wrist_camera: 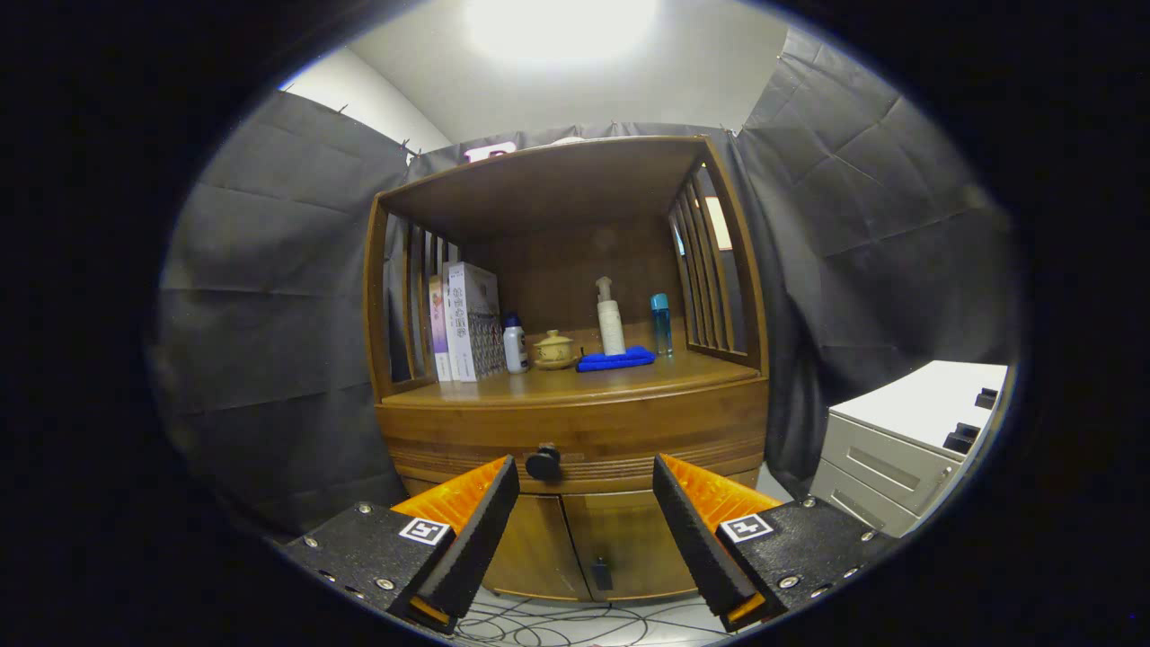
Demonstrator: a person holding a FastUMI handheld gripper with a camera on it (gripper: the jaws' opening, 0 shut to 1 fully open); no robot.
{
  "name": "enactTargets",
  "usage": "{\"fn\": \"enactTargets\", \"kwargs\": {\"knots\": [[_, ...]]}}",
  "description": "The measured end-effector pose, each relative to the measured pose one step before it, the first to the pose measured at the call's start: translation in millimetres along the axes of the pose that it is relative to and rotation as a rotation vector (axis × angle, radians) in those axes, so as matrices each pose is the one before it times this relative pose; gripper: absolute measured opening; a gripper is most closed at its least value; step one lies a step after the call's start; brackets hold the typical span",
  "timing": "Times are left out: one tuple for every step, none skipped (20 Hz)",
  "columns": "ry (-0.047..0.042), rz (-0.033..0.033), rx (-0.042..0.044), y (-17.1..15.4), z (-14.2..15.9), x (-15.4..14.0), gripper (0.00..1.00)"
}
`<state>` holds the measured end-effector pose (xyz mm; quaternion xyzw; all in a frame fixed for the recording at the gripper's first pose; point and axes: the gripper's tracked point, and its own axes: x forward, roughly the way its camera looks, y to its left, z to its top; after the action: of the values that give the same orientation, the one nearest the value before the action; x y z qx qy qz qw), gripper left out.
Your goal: Pull open the drawer, take out the items inside it, and place them on the countertop above the cabinet.
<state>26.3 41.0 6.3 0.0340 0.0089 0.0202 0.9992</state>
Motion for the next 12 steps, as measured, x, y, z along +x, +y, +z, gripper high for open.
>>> {"fn": "enactTargets", "kwargs": {"knots": [[-0.01046,0.01705,0.00526,7.35,3.95,7.42,0.94],[-0.00308,0.01909,0.01061,6.96,2.71,8.86,0.94],[-0.00114,0.01254,0.00292,3.87,0.5,9.17,0.94],[0.0033,0.00507,-0.00715,1.76,0.19,8.85,0.93],[0.00399,-0.00296,-0.00995,-0.83,-2.78,6.51,0.93],[0.00662,0.00183,-0.00497,0.01,-2.15,6.48,0.94],[0.00722,0.00286,-0.00205,1.35,-2.95,8.37,0.94],[0.00802,0.00175,-0.00715,0.52,-3.16,8.19,0.94],[0.01015,-0.00121,-0.00867,-0.63,-3.66,7.02,0.94],[0.01108,-0.00423,-0.00378,-0.89,-6.1,8.19,0.94],[0.01278,-0.00365,-0.00413,0.57,-6.43,6.73,0.94],[0.01131,-0.00325,-0.005,1.34,-4.23,7.87,0.94]]}}
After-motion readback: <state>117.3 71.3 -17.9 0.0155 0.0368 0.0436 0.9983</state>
